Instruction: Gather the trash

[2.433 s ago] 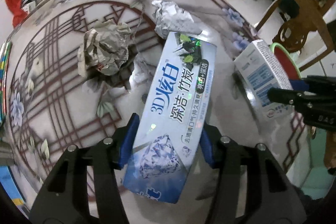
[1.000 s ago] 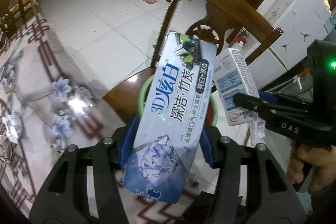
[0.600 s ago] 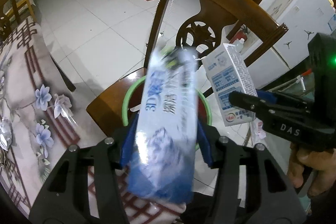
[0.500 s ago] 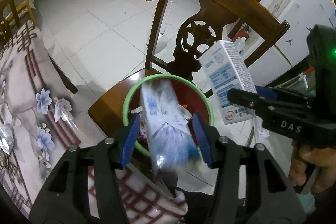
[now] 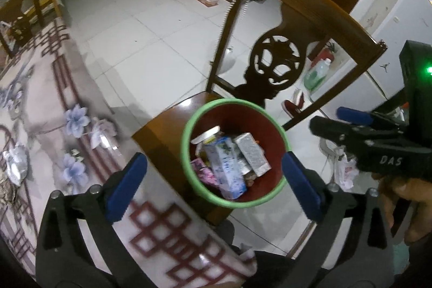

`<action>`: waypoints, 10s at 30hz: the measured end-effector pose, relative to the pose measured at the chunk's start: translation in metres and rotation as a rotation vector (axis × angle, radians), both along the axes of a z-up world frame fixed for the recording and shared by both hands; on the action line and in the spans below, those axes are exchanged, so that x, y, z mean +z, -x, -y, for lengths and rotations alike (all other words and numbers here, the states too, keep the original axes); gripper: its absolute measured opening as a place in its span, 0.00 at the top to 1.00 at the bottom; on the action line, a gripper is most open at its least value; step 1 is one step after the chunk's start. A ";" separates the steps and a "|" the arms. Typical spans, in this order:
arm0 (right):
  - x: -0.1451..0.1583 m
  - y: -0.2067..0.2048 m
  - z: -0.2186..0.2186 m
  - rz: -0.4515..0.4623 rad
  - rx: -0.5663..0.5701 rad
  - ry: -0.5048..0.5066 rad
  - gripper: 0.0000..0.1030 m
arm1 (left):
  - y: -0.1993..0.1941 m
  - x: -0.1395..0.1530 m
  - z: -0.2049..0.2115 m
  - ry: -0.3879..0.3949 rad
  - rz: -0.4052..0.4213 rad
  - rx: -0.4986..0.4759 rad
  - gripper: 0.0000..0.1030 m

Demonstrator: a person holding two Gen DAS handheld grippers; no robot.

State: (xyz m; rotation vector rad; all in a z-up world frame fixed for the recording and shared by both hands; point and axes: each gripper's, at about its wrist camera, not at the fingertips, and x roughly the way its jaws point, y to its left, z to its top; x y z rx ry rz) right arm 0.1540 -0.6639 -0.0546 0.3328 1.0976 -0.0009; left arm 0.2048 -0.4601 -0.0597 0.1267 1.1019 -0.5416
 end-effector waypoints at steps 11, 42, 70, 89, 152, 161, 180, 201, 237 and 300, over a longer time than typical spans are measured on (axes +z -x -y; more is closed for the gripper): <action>0.007 -0.018 -0.085 0.009 0.124 0.005 0.07 | 0.010 0.007 -0.096 -0.012 0.015 0.170 0.05; -0.015 -0.084 -0.415 -0.029 0.562 -0.008 0.07 | 0.028 -0.012 -0.411 -0.001 0.005 0.653 0.05; -0.091 -0.175 -0.477 -0.101 0.566 0.072 0.07 | -0.076 -0.103 -0.444 -0.036 -0.064 0.508 0.05; -0.103 -0.184 -0.480 -0.128 0.586 0.061 0.53 | -0.081 -0.098 -0.441 -0.056 -0.013 0.503 0.49; 0.023 -0.011 -0.071 0.017 0.067 0.000 0.54 | -0.002 0.018 -0.057 0.063 0.039 -0.009 0.48; 0.020 0.005 -0.021 0.011 0.011 -0.014 0.54 | 0.001 0.011 0.002 0.077 0.018 -0.084 0.48; 0.018 -0.006 0.015 0.020 0.029 -0.040 0.54 | -0.007 0.000 0.037 0.046 -0.006 -0.088 0.33; 0.010 -0.021 -0.001 0.007 0.068 -0.036 0.48 | -0.005 0.005 0.017 0.034 0.004 -0.038 0.08; 0.054 -0.010 -0.179 0.238 0.244 0.130 0.07 | 0.056 0.042 -0.187 -0.012 0.169 0.332 0.05; 0.071 0.102 -0.297 0.527 0.178 0.213 0.07 | 0.141 0.060 -0.310 -0.003 0.457 0.465 0.05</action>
